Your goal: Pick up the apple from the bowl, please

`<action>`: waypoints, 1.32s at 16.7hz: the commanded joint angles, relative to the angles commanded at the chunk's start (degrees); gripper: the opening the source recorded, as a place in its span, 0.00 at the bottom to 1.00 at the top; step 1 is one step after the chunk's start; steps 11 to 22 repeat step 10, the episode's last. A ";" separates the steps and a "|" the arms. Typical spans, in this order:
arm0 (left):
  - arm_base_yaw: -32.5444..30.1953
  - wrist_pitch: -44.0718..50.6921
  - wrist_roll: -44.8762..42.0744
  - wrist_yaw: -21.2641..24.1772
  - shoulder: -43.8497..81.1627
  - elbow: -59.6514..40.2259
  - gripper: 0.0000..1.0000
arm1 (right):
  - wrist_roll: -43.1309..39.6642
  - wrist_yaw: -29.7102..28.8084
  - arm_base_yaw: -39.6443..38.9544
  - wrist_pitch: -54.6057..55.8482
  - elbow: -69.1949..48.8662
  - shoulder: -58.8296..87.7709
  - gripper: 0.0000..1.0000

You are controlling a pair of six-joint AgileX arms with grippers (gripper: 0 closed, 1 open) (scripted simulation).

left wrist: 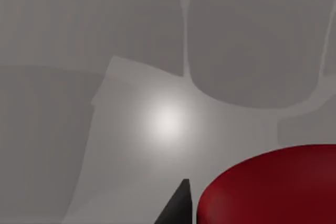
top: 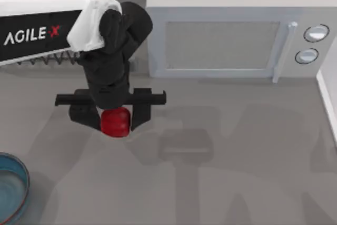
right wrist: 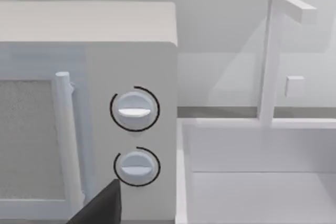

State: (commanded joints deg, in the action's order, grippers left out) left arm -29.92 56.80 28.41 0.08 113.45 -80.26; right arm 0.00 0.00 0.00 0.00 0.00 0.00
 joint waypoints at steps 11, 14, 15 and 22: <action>0.00 0.00 0.00 0.00 0.00 0.00 1.00 | 0.00 0.00 0.00 0.00 0.00 0.00 1.00; 0.00 0.00 0.00 0.00 0.00 0.00 1.00 | 0.00 0.00 0.00 0.00 0.00 0.00 1.00; 0.00 0.00 0.00 0.00 0.00 0.00 1.00 | 0.00 0.00 0.00 0.00 0.00 0.00 1.00; 0.00 0.00 0.00 0.00 0.00 0.00 1.00 | 0.00 0.00 0.00 0.00 0.00 0.00 1.00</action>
